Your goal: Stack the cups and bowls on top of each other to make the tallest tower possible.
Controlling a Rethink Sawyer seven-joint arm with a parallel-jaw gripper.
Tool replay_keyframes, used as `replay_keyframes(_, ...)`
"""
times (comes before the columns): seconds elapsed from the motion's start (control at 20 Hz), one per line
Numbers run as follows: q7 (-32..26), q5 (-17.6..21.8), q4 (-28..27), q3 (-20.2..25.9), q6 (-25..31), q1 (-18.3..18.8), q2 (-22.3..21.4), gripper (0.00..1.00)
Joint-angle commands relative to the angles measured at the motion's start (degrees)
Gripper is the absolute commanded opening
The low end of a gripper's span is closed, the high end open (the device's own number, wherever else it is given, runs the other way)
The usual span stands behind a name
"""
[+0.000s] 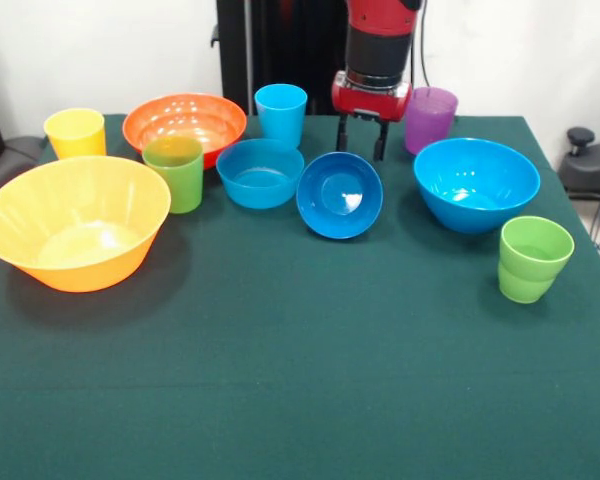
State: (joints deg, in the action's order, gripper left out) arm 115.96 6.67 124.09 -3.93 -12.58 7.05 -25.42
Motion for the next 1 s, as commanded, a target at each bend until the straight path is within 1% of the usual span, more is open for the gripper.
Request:
replay_keyframes(0.05,8.49,0.57,-3.83,3.00,-4.53,-0.10,5.63,1.00)
replay_keyframes(0.3,7.19,1.45,-5.26,3.43,-3.87,1.39,6.33,1.00)
replay_keyframes(0.5,5.86,2.21,-7.95,4.12,-3.66,2.58,8.43,1.00)
replay_keyframes(0.85,1.87,4.23,-12.50,6.51,3.36,5.86,8.06,1.00)
replay_keyframes(1.0,1.24,4.62,-14.32,6.78,4.65,5.90,7.84,1.00)
